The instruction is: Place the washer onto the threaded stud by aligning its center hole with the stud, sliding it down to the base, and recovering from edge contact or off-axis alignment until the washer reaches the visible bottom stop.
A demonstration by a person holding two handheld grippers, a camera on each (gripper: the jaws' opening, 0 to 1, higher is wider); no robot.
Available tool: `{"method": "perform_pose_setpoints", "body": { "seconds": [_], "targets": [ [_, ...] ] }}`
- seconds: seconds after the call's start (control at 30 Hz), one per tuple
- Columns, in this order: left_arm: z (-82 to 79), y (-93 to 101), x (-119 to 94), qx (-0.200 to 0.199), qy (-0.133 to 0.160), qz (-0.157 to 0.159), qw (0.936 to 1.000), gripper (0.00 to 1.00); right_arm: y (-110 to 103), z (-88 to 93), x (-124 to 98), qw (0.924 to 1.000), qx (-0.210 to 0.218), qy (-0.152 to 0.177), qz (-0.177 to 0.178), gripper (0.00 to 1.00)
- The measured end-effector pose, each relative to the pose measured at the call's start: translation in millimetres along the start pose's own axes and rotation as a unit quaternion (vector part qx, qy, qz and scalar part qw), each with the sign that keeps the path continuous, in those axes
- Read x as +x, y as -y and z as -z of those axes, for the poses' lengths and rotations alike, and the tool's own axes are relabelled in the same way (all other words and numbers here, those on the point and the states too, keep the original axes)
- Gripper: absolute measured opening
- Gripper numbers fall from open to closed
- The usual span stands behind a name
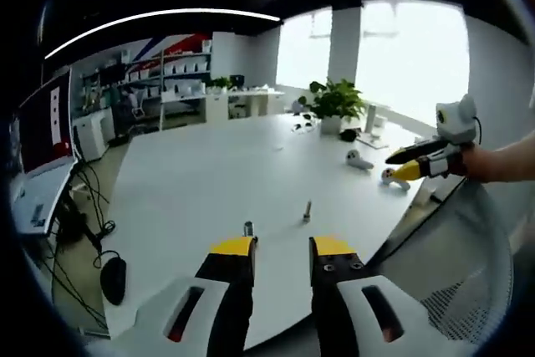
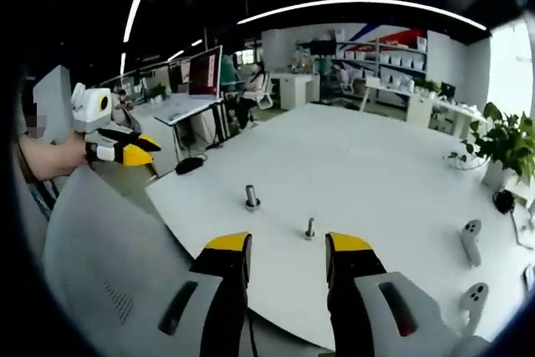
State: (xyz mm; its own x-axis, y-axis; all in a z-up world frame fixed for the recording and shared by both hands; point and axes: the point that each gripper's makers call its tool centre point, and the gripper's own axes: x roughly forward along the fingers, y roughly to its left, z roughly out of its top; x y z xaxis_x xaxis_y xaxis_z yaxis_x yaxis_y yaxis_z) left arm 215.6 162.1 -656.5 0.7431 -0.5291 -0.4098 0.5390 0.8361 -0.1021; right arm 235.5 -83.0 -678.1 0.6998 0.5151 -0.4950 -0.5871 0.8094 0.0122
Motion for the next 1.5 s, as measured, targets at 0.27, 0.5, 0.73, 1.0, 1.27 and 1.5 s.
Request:
{"method": "perform_pose_setpoints", "body": {
  "seconds": [0.27, 0.5, 0.73, 1.0, 1.27, 1.5],
  "targets": [
    [-4.4, -2.8, -2.5, -0.015, 0.008, 0.002, 0.9999, 0.22, 7.8, 6.6, 1.1, 0.9998, -0.005, -0.009, 0.016, 0.38],
    [-0.2, 10.4, 3.6, 0.003, -0.008, 0.025, 0.9996, 0.23, 15.1, 8.0, 0.5, 0.9994, 0.018, -0.005, 0.029, 0.38],
    [-9.0, 8.9, 1.1, -0.014, 0.023, 0.028, 0.9992, 0.23, 13.7, 10.4, 2.8, 0.9993, 0.021, -0.012, 0.028, 0.38],
    [-7.5, 18.1, 1.8, 0.004, 0.021, 0.04, 0.999, 0.22, 16.1, 16.0, 2.5, 0.9987, 0.03, -0.024, 0.034, 0.38],
    [-4.4, 13.9, 4.4, -0.001, 0.013, 0.029, 0.9995, 0.22, 14.0, 21.0, 3.1, 0.9987, 0.019, -0.034, 0.032, 0.38],
    [0.6, 15.8, 8.0, 0.01, -0.004, 0.028, 0.9995, 0.22, 9.9, 27.8, 5.1, 0.9985, 0.016, -0.049, 0.02, 0.38]
  ]
}}
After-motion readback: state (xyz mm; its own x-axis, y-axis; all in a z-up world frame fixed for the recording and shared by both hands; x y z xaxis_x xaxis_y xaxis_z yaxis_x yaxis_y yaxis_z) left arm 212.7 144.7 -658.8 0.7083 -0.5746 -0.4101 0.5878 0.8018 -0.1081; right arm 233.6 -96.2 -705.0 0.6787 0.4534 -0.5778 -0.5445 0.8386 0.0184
